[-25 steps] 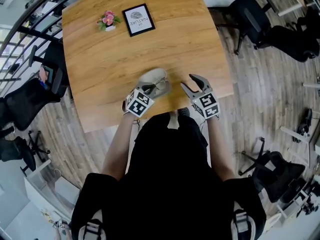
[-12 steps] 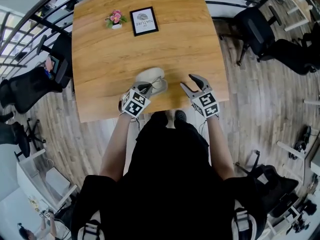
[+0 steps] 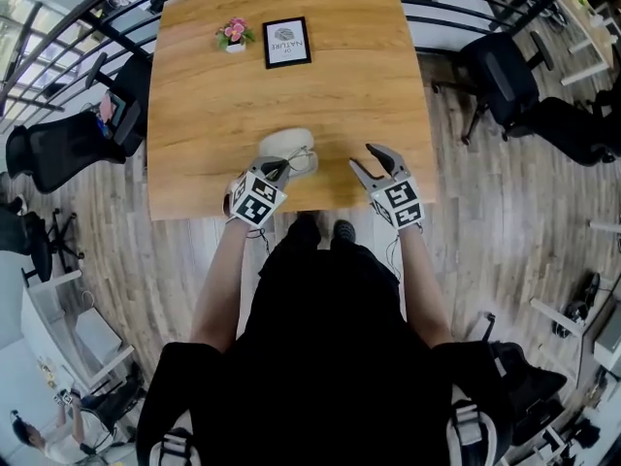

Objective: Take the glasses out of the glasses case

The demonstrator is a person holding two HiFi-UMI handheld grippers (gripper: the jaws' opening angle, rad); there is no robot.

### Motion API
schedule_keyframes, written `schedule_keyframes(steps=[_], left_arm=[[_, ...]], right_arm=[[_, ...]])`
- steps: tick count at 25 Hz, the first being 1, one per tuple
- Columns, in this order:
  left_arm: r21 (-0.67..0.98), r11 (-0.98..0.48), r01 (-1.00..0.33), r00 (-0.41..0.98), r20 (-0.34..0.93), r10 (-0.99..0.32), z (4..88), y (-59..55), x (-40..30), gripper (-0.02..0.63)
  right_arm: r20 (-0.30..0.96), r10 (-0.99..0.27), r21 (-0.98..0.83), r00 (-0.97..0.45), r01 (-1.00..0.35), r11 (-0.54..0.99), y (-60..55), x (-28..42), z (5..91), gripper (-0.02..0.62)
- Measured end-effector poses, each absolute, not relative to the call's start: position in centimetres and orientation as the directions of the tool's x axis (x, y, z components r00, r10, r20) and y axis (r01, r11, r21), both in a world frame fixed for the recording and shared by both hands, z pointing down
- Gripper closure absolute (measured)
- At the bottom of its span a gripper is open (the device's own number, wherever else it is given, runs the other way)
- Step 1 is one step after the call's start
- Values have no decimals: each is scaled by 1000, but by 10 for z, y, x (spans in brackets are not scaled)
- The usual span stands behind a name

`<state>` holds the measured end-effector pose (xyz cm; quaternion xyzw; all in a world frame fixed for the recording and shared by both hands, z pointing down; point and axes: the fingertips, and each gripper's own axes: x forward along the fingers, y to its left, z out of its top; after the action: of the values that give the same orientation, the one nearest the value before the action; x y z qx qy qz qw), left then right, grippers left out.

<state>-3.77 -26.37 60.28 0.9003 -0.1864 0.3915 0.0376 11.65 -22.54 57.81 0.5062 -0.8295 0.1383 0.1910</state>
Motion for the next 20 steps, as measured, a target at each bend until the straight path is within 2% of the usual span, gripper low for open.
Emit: schedule_keyframes(steps=[20], left_arm=[[-138, -870, -474, 592, 681, -431, 570, -230, -36, 574]], right_arm=[[395, -785, -36, -478, -862, 506, -198, 125, 570, 391]])
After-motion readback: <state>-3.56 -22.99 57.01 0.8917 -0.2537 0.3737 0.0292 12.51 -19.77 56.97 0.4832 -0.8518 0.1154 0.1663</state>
